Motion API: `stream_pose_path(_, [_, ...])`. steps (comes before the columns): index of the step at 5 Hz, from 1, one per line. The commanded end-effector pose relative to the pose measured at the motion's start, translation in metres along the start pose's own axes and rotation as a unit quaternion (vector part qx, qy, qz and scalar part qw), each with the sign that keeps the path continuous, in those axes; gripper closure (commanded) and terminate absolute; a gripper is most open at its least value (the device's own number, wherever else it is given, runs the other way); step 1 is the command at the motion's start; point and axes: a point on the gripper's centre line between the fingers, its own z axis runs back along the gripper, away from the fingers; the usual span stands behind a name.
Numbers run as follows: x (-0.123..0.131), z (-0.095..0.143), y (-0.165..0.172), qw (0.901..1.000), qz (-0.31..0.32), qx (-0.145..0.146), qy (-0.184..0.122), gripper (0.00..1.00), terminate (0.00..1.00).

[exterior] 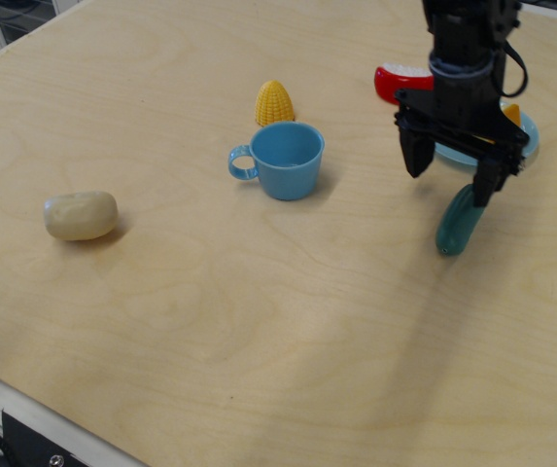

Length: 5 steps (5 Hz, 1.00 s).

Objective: Put cucumber in cup

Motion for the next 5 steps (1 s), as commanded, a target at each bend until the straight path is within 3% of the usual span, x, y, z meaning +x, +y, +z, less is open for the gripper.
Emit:
stream_pose_path(1, [0.013,0.013,-0.013,0.9996,-0.003,0.014,-0.023,0.0,0.0])
stream_pose_path(3, [0.015,-0.006,-0.009,0.9994,0.017,0.027,0.016,0.0,0.0])
stream_pose_path(4, [0.014,-0.002,-0.008,0.9994,0.022,0.027,0.006,1.0,0.0])
stream_pose_path(5, [0.007,0.006,-0.003,0.999,0.025,0.038,0.007,1.0,0.0])
